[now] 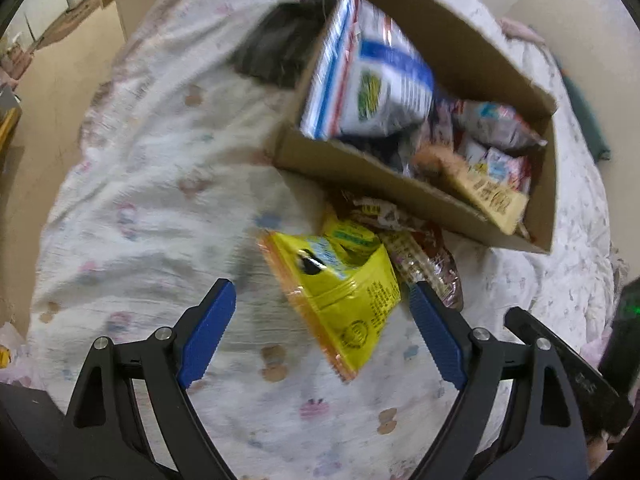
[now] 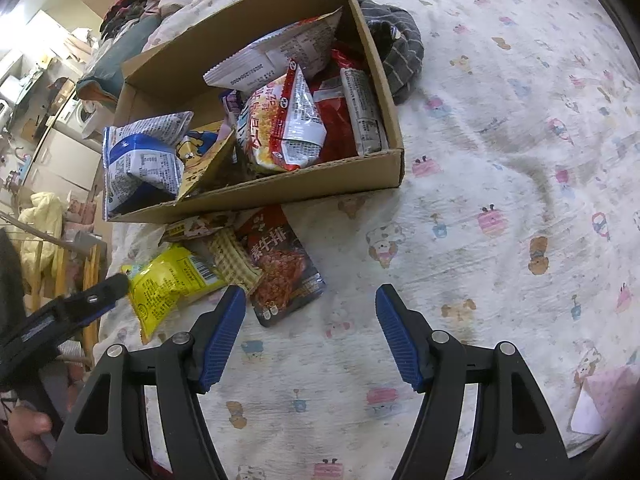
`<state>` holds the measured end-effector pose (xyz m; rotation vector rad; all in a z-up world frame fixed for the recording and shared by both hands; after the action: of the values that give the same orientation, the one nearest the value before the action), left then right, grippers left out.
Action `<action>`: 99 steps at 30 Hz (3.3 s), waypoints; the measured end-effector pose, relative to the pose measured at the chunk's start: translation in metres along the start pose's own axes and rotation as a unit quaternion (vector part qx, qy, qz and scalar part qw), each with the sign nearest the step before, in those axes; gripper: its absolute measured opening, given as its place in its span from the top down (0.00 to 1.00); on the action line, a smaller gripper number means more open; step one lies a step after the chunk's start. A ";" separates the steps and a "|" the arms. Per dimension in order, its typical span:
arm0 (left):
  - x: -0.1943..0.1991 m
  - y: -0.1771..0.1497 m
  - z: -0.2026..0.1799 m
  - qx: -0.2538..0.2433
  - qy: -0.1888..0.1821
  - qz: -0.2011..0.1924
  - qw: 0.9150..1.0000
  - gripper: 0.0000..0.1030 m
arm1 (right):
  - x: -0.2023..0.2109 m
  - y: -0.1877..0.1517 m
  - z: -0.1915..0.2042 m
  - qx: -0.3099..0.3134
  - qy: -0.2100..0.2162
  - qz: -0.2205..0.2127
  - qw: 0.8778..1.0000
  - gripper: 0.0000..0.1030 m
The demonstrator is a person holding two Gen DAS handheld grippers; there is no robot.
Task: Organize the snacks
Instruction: 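Grasp the yellow crisp bag with the left gripper while the right grasps the striped wafer bar, then carry the yellow bag and wafer bar up over the box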
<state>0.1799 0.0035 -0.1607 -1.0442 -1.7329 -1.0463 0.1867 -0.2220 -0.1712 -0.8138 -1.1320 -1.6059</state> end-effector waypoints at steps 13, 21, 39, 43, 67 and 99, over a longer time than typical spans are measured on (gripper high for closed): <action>-0.025 -0.015 -0.009 -0.023 0.003 0.051 0.998 0.63 | -0.008 0.002 -0.005 -0.005 0.002 0.011 1.000 0.32; 0.004 -0.028 0.021 -0.037 0.007 0.059 0.998 0.64 | -0.043 0.001 0.049 0.108 -0.032 0.039 0.993 0.32; 0.022 -0.033 0.053 -0.046 0.033 0.029 0.998 0.64 | -0.090 -0.010 0.110 0.266 -0.126 0.028 0.955 0.69; 0.018 -0.033 0.041 -0.057 0.034 0.030 0.997 0.64 | -0.079 -0.017 0.099 0.243 -0.098 0.041 0.964 0.71; 0.025 -0.030 0.004 -0.093 0.049 -0.007 0.994 0.64 | 0.028 -0.050 0.031 0.109 0.023 0.005 0.994 0.71; 0.091 0.131 -0.099 -0.170 0.015 -0.177 0.969 0.64 | 0.038 0.128 0.073 0.075 0.065 -0.140 0.985 0.71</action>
<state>0.2960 -0.0273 -0.0168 -0.9326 -1.7947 -1.6224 0.2966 -0.1781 -0.0754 -0.4594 -1.2990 -1.7492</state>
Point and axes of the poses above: each gripper's, at about its wrist camera, not at the fingertips, and x roughly against the way its jaws point, z to its left, y to its top, the point moved 7 cm from there along -x, roughly the way its jaws point, and after that the axes turned 2 degrees about -y, right-handed, at the moved point
